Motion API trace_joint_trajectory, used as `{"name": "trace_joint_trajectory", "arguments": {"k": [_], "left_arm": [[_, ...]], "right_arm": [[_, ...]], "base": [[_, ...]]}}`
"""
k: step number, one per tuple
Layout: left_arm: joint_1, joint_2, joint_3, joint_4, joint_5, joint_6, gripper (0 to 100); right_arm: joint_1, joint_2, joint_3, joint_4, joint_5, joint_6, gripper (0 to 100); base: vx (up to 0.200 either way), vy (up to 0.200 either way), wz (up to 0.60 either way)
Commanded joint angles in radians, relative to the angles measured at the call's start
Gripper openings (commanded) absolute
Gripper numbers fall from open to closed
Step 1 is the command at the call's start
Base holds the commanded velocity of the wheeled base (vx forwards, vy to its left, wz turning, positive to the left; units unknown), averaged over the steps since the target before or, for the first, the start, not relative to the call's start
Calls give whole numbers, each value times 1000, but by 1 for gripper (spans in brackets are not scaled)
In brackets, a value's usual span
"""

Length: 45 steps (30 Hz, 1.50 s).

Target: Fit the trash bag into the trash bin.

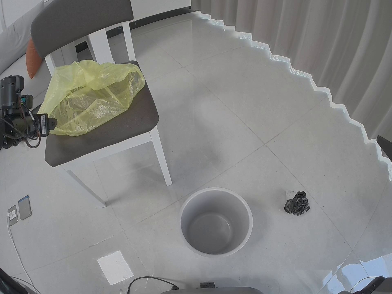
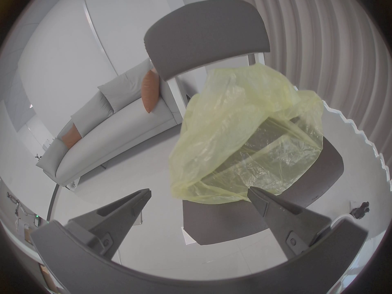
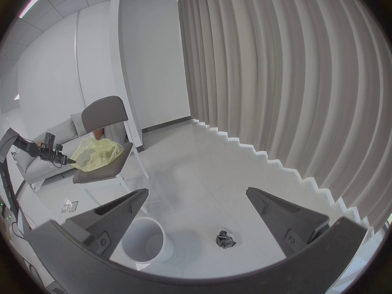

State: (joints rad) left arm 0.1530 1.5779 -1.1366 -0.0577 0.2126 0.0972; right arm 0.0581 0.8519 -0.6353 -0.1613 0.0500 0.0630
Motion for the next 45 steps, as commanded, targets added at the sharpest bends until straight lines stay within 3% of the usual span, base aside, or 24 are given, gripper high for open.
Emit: {"name": "trace_joint_trajectory", "arguments": {"k": [1,16,33,34,45], "left_arm": [[-6,71,-28,-1,2,-1,100],[60,172,-164,-1,2,-4,100],[102,225,-176,-51,-9,-7,100],[100,225,-176,-51,-9,-7,0],[89,166,-152,-51,-12,-7,0]], "right_arm": [[0,-2,0,0,1,0,100],[0,19,5,0,1,1,100],[0,21,9,0,5,1,100],[0,21,8,0,5,1,100],[0,21,9,0,5,1,100]], "base": [[0,0,0],[0,0,0],[0,0,0],[0,0,0],[0,0,0]]}}
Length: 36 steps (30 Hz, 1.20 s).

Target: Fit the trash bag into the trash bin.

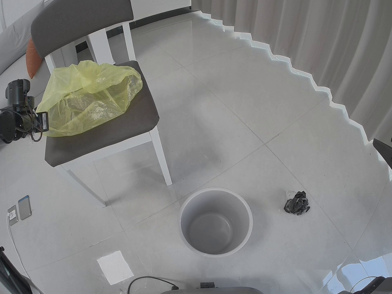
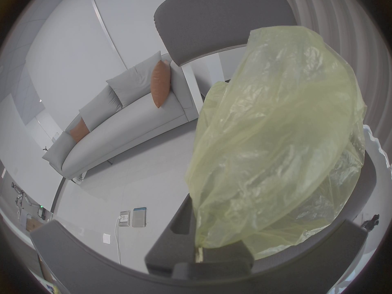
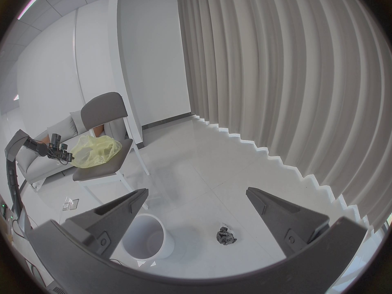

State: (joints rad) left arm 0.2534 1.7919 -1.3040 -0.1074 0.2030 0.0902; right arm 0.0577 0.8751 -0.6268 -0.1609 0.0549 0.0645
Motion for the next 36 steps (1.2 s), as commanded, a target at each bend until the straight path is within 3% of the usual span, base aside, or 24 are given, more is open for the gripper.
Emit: {"name": "trace_joint_trajectory", "arguments": {"k": [1,7,9,10,11,15,21,22,26,36], "left_arm": [[-26,-83,32,-1,-13,3,0],[-143,-309,124,-1,-131,108,0],[-220,-396,146,-1,-162,148,0],[-226,-401,147,-1,-163,149,0],[-304,-457,150,-1,-166,157,0],[-425,-534,157,6,-162,197,0],[-640,-612,129,63,-151,407,0],[-640,-612,129,63,-151,407,0],[-816,-615,111,94,-148,460,0],[-979,-579,143,114,-146,526,0]], "right_arm": [[1,-2,1,0,0,0,100],[14,-4,29,-3,5,6,100],[18,7,19,-3,20,8,100],[18,8,19,-3,20,8,100],[18,22,16,-2,28,3,100],[31,41,13,1,28,-8,100],[111,93,-5,9,14,-45,100],[111,93,-5,9,14,-45,100],[139,188,-28,3,13,-87,100],[166,308,-146,6,26,-64,100]], "base": [[0,0,0],[0,0,0],[0,0,0],[0,0,0],[0,0,0],[0,0,0],[0,0,0],[0,0,0],[0,0,0],[0,0,0]]}}
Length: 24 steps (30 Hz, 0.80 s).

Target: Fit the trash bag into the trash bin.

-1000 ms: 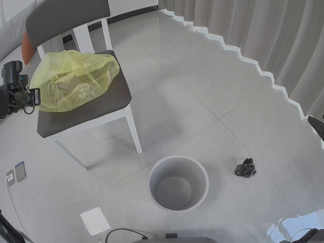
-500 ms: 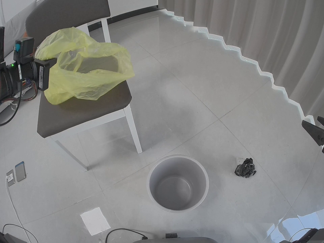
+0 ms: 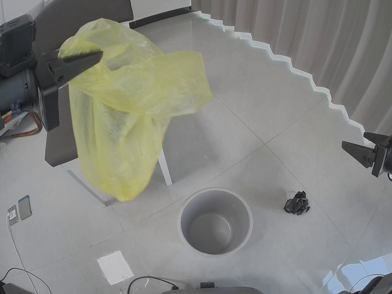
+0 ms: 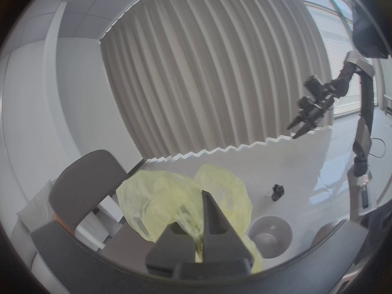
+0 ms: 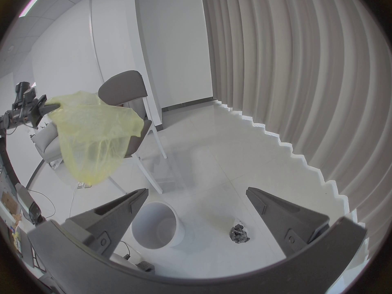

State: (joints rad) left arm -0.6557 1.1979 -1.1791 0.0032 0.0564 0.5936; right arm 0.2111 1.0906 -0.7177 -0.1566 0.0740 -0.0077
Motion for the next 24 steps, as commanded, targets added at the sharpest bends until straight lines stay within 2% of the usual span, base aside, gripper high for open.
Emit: {"name": "trace_joint_trajectory", "arguments": {"k": [1,5,7,9,17,19,24], "left_arm": [[-70,20,21,6,-3,28,0],[-74,17,62,9,-12,57,0],[-91,8,95,12,-16,115,0],[-107,8,101,14,-21,135,0],[-196,23,88,44,-21,140,0],[-222,34,84,41,-16,140,0],[-226,51,35,40,-10,146,0]], "right_arm": [[13,103,-68,2,7,9,100],[13,137,-120,3,13,34,100],[13,170,-172,8,43,67,100],[14,192,-203,22,53,74,100],[53,241,-296,97,58,101,100],[93,262,-332,123,58,130,100],[166,276,-315,181,58,132,100]], "base": [[0,0,0],[0,0,0],[0,0,0],[0,0,0],[0,0,0],[0,0,0],[0,0,0]]}}
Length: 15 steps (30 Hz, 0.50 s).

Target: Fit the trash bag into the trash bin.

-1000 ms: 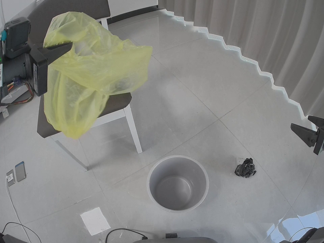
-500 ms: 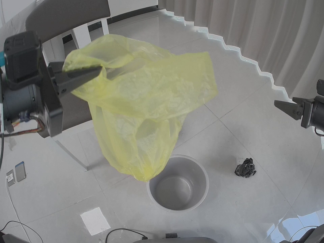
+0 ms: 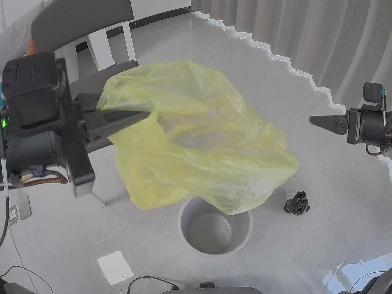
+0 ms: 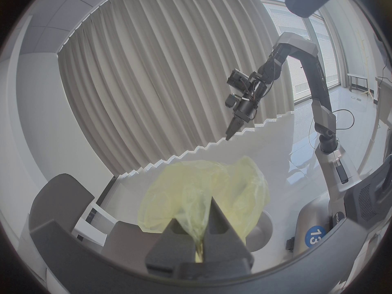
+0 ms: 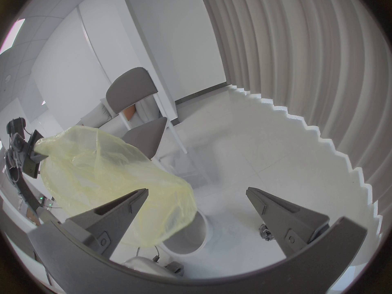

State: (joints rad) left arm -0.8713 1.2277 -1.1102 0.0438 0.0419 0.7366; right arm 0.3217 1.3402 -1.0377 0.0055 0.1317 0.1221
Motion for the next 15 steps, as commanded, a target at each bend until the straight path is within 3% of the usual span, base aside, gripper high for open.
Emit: {"name": "trace_joint_trajectory", "arguments": {"k": [1,15], "left_arm": [[-11,23,-45,1,4,3,0],[-12,33,-92,-4,6,15,0]], "right_arm": [[71,33,19,21,0,2,100],[157,-62,243,24,2,-9,100]], "base": [[0,0,0],[0,0,0]]}}
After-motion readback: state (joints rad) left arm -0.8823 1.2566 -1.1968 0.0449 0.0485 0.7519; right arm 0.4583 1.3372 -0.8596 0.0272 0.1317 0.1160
